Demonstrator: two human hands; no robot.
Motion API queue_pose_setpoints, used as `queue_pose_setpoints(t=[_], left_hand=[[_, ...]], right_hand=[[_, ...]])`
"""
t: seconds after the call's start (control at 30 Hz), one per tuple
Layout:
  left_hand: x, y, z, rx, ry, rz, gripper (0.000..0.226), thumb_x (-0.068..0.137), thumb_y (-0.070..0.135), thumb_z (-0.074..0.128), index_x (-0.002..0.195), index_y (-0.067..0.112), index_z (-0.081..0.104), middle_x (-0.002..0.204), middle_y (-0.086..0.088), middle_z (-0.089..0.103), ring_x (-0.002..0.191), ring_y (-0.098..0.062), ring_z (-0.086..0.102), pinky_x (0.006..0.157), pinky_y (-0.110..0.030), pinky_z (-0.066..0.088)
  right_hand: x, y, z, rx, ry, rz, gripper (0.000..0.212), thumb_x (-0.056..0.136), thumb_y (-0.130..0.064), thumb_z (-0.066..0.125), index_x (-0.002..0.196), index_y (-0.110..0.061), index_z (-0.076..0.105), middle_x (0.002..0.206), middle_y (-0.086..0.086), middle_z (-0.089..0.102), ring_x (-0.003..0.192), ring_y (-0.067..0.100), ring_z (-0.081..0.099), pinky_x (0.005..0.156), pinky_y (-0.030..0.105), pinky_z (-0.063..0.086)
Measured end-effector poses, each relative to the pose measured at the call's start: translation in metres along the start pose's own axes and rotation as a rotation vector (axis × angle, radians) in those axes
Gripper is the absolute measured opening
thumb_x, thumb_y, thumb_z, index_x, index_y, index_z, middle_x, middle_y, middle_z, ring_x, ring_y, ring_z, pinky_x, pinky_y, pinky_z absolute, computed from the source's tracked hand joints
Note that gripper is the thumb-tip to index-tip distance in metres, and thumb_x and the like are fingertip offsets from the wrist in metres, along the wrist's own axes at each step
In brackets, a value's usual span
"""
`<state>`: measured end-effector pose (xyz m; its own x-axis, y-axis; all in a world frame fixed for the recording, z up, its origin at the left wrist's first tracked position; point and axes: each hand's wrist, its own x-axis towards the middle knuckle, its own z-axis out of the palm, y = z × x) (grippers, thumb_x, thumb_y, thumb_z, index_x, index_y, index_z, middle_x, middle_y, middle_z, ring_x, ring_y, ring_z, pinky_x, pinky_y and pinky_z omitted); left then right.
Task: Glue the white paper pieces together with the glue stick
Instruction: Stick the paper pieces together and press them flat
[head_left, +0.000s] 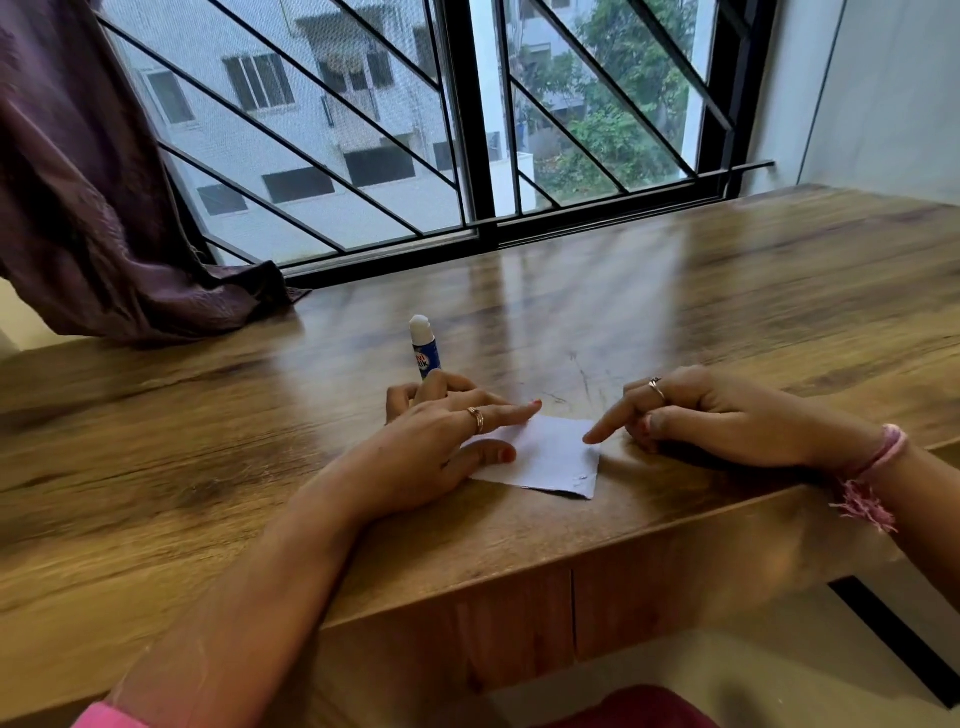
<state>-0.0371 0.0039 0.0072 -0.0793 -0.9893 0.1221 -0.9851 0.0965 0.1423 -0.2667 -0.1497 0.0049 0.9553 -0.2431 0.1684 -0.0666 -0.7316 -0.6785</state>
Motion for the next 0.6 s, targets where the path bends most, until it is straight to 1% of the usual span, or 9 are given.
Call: queue_pose_setpoints(t=[0.07,0.1,0.17,0.23,0.27,0.33,0.4,0.5,0.6], left_hand=[[0.001,-0.001,0.001,-0.002,0.027,0.01,0.046,0.096,0.041,0.044,0.138,0.051,0.029,0.132,0.031,0.038,0.132,-0.005,0.024,0.093,-0.021,0.01],[0.001,0.0,0.001,-0.013,0.062,0.025,0.045,0.096,0.037,0.045,0.139,0.047,0.033,0.136,0.025,0.042,0.132,-0.008,0.028,0.097,-0.019,0.01],[-0.001,0.002,0.002,-0.036,0.16,0.069,0.042,0.094,0.037,0.046,0.136,0.038,0.045,0.136,0.013,0.049,0.127,-0.013,0.037,0.104,-0.032,0.019],[-0.002,0.004,0.003,-0.03,0.23,0.139,0.04,0.091,0.043,0.049,0.13,0.032,0.055,0.126,0.008,0.054,0.116,-0.012,0.044,0.096,-0.038,0.03],[-0.002,0.005,0.003,-0.037,0.242,0.187,0.039,0.091,0.043,0.051,0.127,0.03,0.059,0.118,0.009,0.055,0.109,-0.007,0.046,0.092,-0.035,0.034],[-0.002,0.007,0.003,-0.105,0.215,0.281,0.034,0.091,0.039,0.054,0.122,0.027,0.063,0.1,0.015,0.052,0.091,0.006,0.048,0.082,-0.02,0.039],[-0.002,0.01,0.001,-0.157,0.125,0.343,0.034,0.09,0.039,0.056,0.12,0.024,0.064,0.086,0.019,0.047,0.074,0.008,0.048,0.067,-0.01,0.039],[-0.004,0.013,0.0,-0.189,0.058,0.37,0.04,0.088,0.045,0.058,0.122,0.025,0.063,0.075,0.017,0.045,0.061,-0.004,0.047,0.055,-0.018,0.04],[-0.005,0.014,-0.003,-0.218,0.007,0.381,0.042,0.087,0.044,0.06,0.125,0.025,0.062,0.074,0.02,0.044,0.056,-0.008,0.047,0.051,-0.023,0.04]], right_hand=[[-0.006,-0.003,0.002,-0.062,-0.003,-0.014,0.036,0.089,-0.024,0.043,0.112,-0.037,0.067,0.077,-0.003,0.059,0.07,0.024,0.058,0.071,0.042,0.047],[-0.008,-0.006,0.002,-0.095,0.002,-0.026,0.037,0.089,-0.022,0.043,0.113,-0.037,0.067,0.077,-0.008,0.059,0.071,0.019,0.058,0.072,0.038,0.047],[-0.012,-0.01,0.004,-0.154,0.018,-0.06,0.04,0.089,-0.019,0.044,0.117,-0.036,0.065,0.076,-0.014,0.057,0.076,0.008,0.057,0.076,0.025,0.044],[-0.016,-0.013,0.006,-0.212,0.01,-0.065,0.041,0.089,-0.021,0.042,0.12,-0.04,0.061,0.078,-0.015,0.057,0.083,0.002,0.054,0.082,0.018,0.037],[-0.018,-0.015,0.008,-0.238,-0.006,-0.052,0.041,0.09,-0.025,0.04,0.122,-0.044,0.058,0.08,-0.017,0.057,0.087,-0.001,0.053,0.084,0.017,0.033],[-0.02,-0.017,0.011,-0.307,-0.042,-0.039,0.042,0.091,-0.031,0.036,0.125,-0.05,0.051,0.087,-0.03,0.053,0.091,-0.009,0.047,0.084,0.018,0.028],[-0.02,-0.019,0.014,-0.381,-0.067,-0.043,0.042,0.091,-0.035,0.033,0.126,-0.052,0.048,0.086,-0.036,0.046,0.09,-0.014,0.043,0.083,0.019,0.026],[-0.02,-0.02,0.015,-0.406,-0.068,-0.04,0.042,0.091,-0.037,0.031,0.127,-0.054,0.047,0.08,-0.026,0.043,0.089,-0.012,0.042,0.084,0.02,0.026],[-0.019,-0.019,0.015,-0.392,-0.064,-0.037,0.042,0.091,-0.038,0.03,0.126,-0.056,0.045,0.081,-0.021,0.044,0.09,-0.01,0.042,0.085,0.019,0.025]])
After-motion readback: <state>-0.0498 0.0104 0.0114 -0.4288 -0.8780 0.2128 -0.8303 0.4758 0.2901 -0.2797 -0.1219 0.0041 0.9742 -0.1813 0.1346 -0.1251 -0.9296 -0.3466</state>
